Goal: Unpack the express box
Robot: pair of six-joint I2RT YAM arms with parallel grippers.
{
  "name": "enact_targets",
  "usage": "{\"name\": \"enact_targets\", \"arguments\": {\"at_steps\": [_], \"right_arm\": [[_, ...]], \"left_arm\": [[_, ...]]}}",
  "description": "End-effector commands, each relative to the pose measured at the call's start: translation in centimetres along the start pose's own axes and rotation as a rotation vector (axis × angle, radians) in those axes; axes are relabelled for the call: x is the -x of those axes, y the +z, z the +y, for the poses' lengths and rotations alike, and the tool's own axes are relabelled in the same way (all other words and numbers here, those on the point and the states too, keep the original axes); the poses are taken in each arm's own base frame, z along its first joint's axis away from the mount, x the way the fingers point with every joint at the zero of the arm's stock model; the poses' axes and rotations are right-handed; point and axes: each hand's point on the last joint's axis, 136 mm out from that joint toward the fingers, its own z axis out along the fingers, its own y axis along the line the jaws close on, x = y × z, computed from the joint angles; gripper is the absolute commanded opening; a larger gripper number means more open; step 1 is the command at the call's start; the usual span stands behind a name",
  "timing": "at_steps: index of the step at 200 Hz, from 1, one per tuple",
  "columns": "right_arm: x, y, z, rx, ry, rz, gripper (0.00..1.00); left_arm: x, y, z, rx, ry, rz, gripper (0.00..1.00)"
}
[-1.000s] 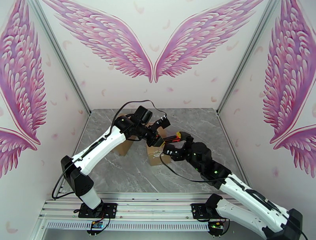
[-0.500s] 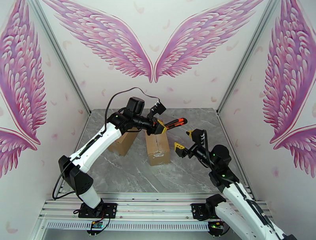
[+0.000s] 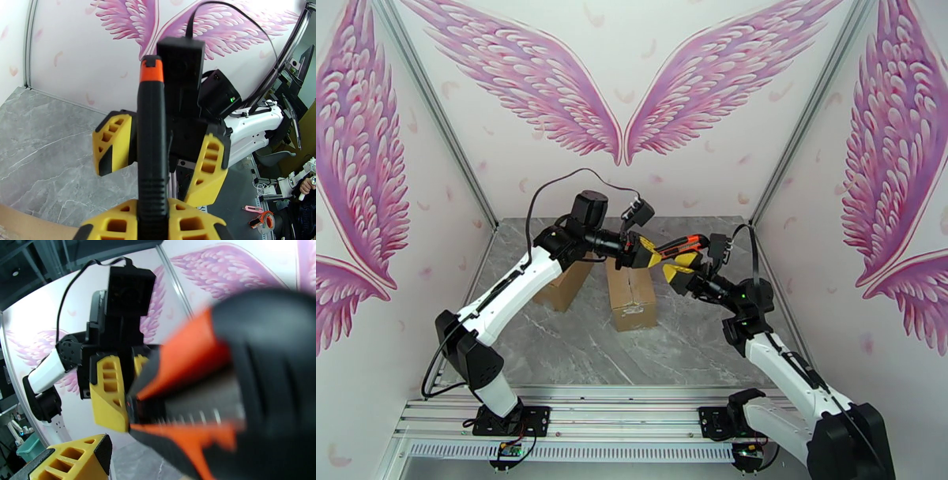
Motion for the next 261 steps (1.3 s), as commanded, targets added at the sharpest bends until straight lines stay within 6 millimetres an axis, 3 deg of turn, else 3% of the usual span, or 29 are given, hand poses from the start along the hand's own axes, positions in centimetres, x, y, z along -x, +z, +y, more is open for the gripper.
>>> {"name": "enact_targets", "arguments": {"at_steps": [1, 52, 109, 161, 166, 178, 191, 215, 240, 261], "right_arm": [[2.6, 0.2, 2.1, 0.099, -0.01, -0.056, 0.71], [3.5, 0.7, 2.5, 0.153, 0.009, -0.06, 0.6], [3.3, 0.9, 2.6, 0.182, 0.033, -0.045, 0.37], [2.8, 0.5, 2.0, 0.133, 0.015, -0.052, 0.23], [2.8, 0.5, 1.9, 0.121, 0.009, -0.053, 0.21], [2.7, 0.3, 1.6, 0.087, -0.008, -0.05, 0.17], [2.7, 0.1, 1.3, 0.042, -0.031, -0.051, 0.15], [2.1, -0.7, -0.7, -0.123, -0.089, -0.015, 0.13], [1.6, -3.6, -5.3, -0.485, -0.206, 0.03, 0.13], [0.7, -6.1, -8.5, -0.709, -0.234, 0.092, 0.13]], "left_arm": [[0.6, 0.0, -0.8, -0.045, 0.016, -0.008, 0.0], [0.0, 0.6, -1.8, -0.116, -0.006, 0.013, 0.0], [-0.5, 0.9, -1.6, -0.129, -0.025, 0.03, 0.0], [-1.2, 0.9, -0.6, -0.074, -0.036, 0.077, 0.02], [-1.4, 0.9, -0.5, -0.066, -0.039, 0.081, 0.05], [-1.5, 0.6, 0.1, -0.032, -0.044, 0.086, 0.36], [-1.4, -0.1, 0.8, 0.039, -0.033, 0.078, 0.51], [-0.7, -2.3, 2.6, 0.248, -0.002, 0.029, 0.97], [-1.4, -5.4, 4.9, 0.515, -0.018, -0.028, 0.99], [-3.9, -8.2, 7.3, 0.717, -0.13, -0.041, 0.99]]}}
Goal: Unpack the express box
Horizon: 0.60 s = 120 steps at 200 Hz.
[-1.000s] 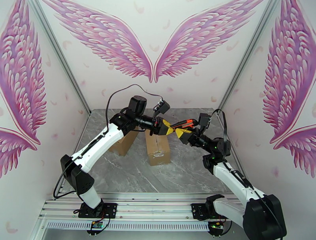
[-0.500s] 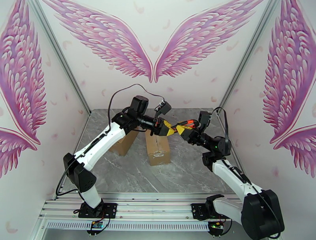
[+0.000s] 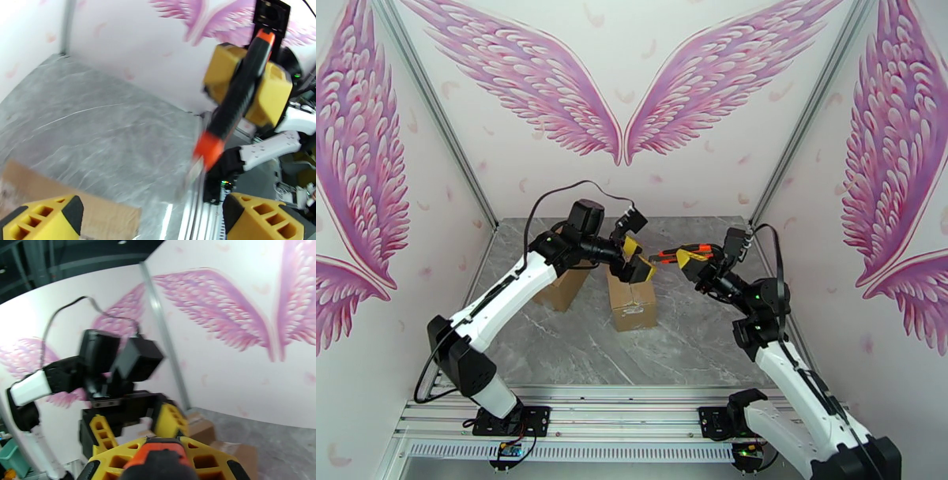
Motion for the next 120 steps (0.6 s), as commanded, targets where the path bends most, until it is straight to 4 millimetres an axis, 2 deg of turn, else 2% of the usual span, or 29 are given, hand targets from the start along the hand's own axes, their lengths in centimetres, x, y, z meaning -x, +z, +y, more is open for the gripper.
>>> {"name": "enact_targets", "arguments": {"at_steps": [1, 20, 37, 54, 59, 74, 120], "right_arm": [[-3.4, -1.8, -7.0, -0.39, -0.104, 0.154, 0.13], [-4.7, -3.8, -10.8, -0.613, -0.091, 0.195, 0.12], [-6.3, -4.0, -12.4, -0.678, -0.081, 0.24, 0.11], [-8.0, -3.1, -13.1, -0.691, -0.092, 0.315, 0.09], [-8.5, -2.9, -13.3, -0.702, -0.102, 0.339, 0.09], [-9.8, -2.0, -13.7, -0.71, -0.13, 0.402, 0.09], [-13.4, 1.2, -13.6, -0.645, -0.157, 0.531, 0.1]], "left_arm": [[0.0, -3.1, 4.3, 0.306, -0.086, -0.082, 0.99], [-3.1, -3.5, 5.9, 0.377, -0.189, -0.044, 0.99], [-5.7, -3.4, 6.5, 0.413, -0.256, -0.002, 0.99], [-7.5, -3.7, 7.1, 0.457, -0.312, 0.015, 0.99], [-9.1, -3.5, 7.6, 0.475, -0.339, 0.041, 0.99], [-10.8, -3.1, 7.9, 0.483, -0.37, 0.062, 0.99], [-13.4, 0.0, 6.3, 0.362, -0.399, 0.122, 0.99]]}}
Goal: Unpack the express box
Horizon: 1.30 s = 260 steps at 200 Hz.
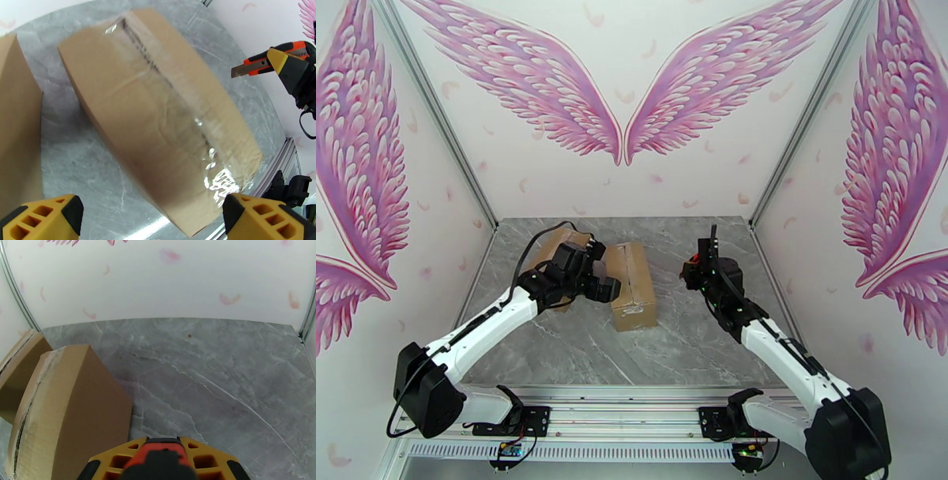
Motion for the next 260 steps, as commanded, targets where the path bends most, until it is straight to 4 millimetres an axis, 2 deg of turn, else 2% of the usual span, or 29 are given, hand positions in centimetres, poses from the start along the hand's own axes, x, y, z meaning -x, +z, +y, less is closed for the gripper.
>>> {"name": "enact_targets", "arguments": {"at_steps": [1, 41, 80, 108, 113, 141, 162, 185, 211, 233, 260], "right_arm": [[1.5, 0.7, 0.7, -0.009, -0.054, -0.008, 0.1], [2.0, 1.0, 0.9, -0.001, -0.074, -0.026, 0.1], [2.7, 1.1, 2.8, 0.096, -0.134, -0.023, 0.1], [3.4, 1.1, 3.4, 0.138, -0.158, -0.021, 0.1], [3.6, 1.0, 3.5, 0.141, -0.162, -0.021, 0.1], [4.4, 0.9, 3.6, 0.173, -0.17, -0.017, 0.11], [5.1, 0.8, 3.1, 0.148, -0.191, -0.009, 0.1], [6.4, 0.4, 2.4, 0.105, -0.217, -0.022, 0.1], [7.9, -0.6, 2.5, 0.102, -0.23, -0.044, 0.1], [8.8, -1.6, 3.3, 0.133, -0.231, -0.082, 0.1], [10.0, -3.0, 5.1, 0.208, -0.224, -0.133, 0.1]], "left_arm": [[0.0, 0.5, -1.9, -0.075, 0.0, -0.01, 0.99], [-0.6, 3.1, -5.1, -0.173, 0.036, 0.037, 0.99], [-1.0, 5.4, -8.7, -0.255, 0.065, 0.084, 0.99], [-1.2, 6.4, -11.0, -0.286, 0.086, 0.1, 0.99], [-0.1, 5.9, -11.9, -0.3, 0.097, 0.076, 0.99], [0.9, 4.5, -13.1, -0.307, 0.132, 0.041, 0.99], [1.6, 2.9, -12.5, -0.263, 0.17, 0.018, 0.99], [3.1, 0.8, -10.7, -0.192, 0.185, -0.033, 0.98], [5.7, -1.2, -7.1, -0.098, 0.132, -0.096, 0.94], [7.6, -1.7, -4.1, -0.038, 0.06, -0.125, 0.87], [9.8, -1.4, -2.2, -0.034, -0.004, -0.146, 0.77]]}}
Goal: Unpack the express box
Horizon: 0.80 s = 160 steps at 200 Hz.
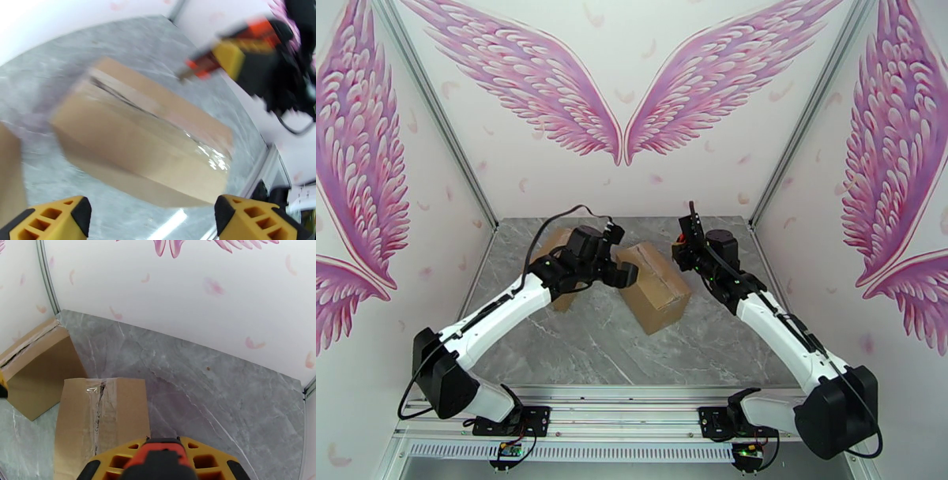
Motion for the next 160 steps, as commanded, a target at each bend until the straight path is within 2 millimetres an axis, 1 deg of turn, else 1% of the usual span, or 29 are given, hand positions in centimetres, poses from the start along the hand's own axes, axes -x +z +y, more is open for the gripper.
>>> {"name": "enact_targets", "arguments": {"at_steps": [1, 22, 38, 65, 86, 106, 139, 160], "right_arm": [[3.7, -2.1, 1.6, 0.061, -0.019, -0.106, 0.1], [4.7, -2.4, 3.3, 0.123, -0.043, -0.137, 0.09], [5.5, -2.3, 4.9, 0.175, -0.074, -0.162, 0.09], [6.4, -1.1, 6.9, 0.218, -0.112, -0.17, 0.08], [7.0, -0.1, 8.2, 0.242, -0.131, -0.192, 0.08], [7.4, 0.9, 8.7, 0.247, -0.136, -0.205, 0.07], [6.8, 3.0, 9.1, 0.248, -0.145, -0.183, 0.07], [6.5, 3.6, 9.6, 0.259, -0.156, -0.187, 0.07]], "left_arm": [[1.5, 0.0, 1.2, 0.017, -0.047, -0.001, 0.77], [2.7, 0.8, 1.7, 0.002, -0.034, -0.011, 0.72], [3.3, 2.2, 2.5, -0.015, -0.039, -0.006, 0.69], [3.9, 4.9, 3.6, -0.047, -0.044, 0.024, 0.64], [3.4, 7.5, 4.9, -0.062, -0.055, 0.072, 0.59], [2.8, 9.2, 6.1, -0.064, -0.079, 0.1, 0.57], [1.7, 10.6, 7.1, -0.082, -0.098, 0.13, 0.53], [0.7, 11.0, 7.4, -0.086, -0.107, 0.152, 0.53]]}}
